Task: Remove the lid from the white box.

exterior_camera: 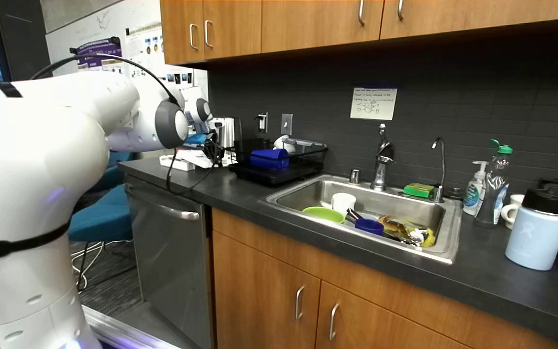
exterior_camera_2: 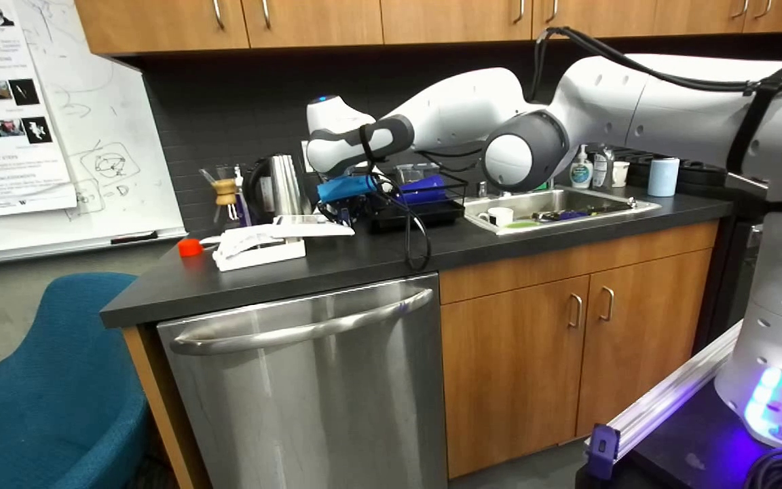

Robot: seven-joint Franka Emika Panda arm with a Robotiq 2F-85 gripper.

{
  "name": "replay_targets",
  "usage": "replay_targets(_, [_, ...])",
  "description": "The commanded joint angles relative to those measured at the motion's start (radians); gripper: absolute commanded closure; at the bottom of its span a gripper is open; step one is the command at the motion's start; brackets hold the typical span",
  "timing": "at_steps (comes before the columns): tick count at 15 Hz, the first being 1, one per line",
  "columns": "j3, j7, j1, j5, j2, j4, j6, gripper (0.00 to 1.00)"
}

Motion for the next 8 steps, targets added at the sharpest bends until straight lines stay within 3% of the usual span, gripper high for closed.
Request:
replay_targets(1, [-0.019, -0.038, -0.004, -0.004, -0.011, -0.005, -0.043, 0.94])
replay_targets(8, [-0.03, -0.027, -0.006, -0.01, 0.003, 0.005, -0.128, 0.94])
